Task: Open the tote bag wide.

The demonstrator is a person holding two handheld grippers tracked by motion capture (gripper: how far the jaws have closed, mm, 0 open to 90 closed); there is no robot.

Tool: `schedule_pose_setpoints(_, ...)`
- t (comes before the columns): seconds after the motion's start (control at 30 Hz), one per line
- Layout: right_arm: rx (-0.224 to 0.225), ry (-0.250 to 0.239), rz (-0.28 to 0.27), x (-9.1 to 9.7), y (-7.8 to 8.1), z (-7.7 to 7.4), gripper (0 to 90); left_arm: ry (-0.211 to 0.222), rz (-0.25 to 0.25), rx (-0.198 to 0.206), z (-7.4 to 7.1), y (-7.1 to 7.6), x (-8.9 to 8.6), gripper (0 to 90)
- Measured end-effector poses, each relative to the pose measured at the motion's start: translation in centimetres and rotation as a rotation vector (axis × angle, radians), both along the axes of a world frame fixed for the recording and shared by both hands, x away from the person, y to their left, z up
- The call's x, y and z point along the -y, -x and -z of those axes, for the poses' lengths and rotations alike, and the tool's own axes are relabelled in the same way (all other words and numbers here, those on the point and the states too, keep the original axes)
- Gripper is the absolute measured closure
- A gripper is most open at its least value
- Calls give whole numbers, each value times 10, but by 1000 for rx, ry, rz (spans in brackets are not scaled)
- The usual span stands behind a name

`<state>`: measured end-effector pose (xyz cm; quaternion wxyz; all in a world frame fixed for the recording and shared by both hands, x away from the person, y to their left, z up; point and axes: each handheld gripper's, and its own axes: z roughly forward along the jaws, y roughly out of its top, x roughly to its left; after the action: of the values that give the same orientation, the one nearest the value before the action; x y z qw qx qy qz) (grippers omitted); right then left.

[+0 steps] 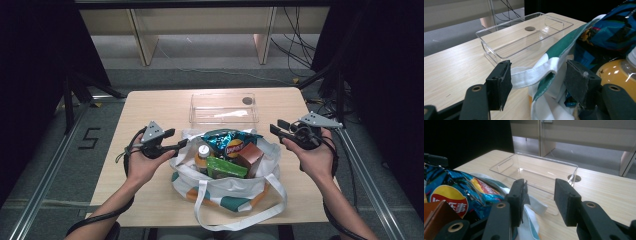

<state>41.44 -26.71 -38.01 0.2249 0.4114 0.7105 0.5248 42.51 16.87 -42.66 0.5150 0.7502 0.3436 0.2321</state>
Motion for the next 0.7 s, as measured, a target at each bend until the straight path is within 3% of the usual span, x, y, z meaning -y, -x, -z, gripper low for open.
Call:
schedule_pose_setpoints(0.07, 3, 2, -7, 0, 1, -3, 603, 18, -6, 5, -1, -1, -2, 373)
schedule_pose_setpoints(0.1, 28, 20, -17, 2, 1, -4, 601, 22, -13, 8, -1, -1, -2, 373)
schedule_pose_setpoints(0.23, 19, -15, -36, -3, 6, -8, 594, 41, -19, 18, -3, -1, -4, 370)
schedule_pose_setpoints(0.37, 65, -29, -93, -10, 11, -20, 566, 38, -25, 14, -4, 0, -5, 357)
schedule_pose_setpoints(0.5, 74, -40, -154, -19, 14, -25, 552, 43, -38, 15, -5, 0, -8, 354)
schedule_pose_setpoints(0.53, 72, -18, -178, -23, 15, -26, 547, 46, -35, 20, -6, -1, -9, 350)
schedule_pose_setpoints(0.6, 72, -18, -207, -27, 14, -25, 542, 50, -34, 21, -6, -1, -8, 347)
schedule_pose_setpoints(0.67, 48, -12, -211, -30, 14, -24, 537, 46, -36, 22, -6, -1, -8, 342)
schedule_pose_setpoints(0.7, 63, -10, -223, -31, 12, -23, 537, 46, -36, 22, -6, -1, -8, 340)
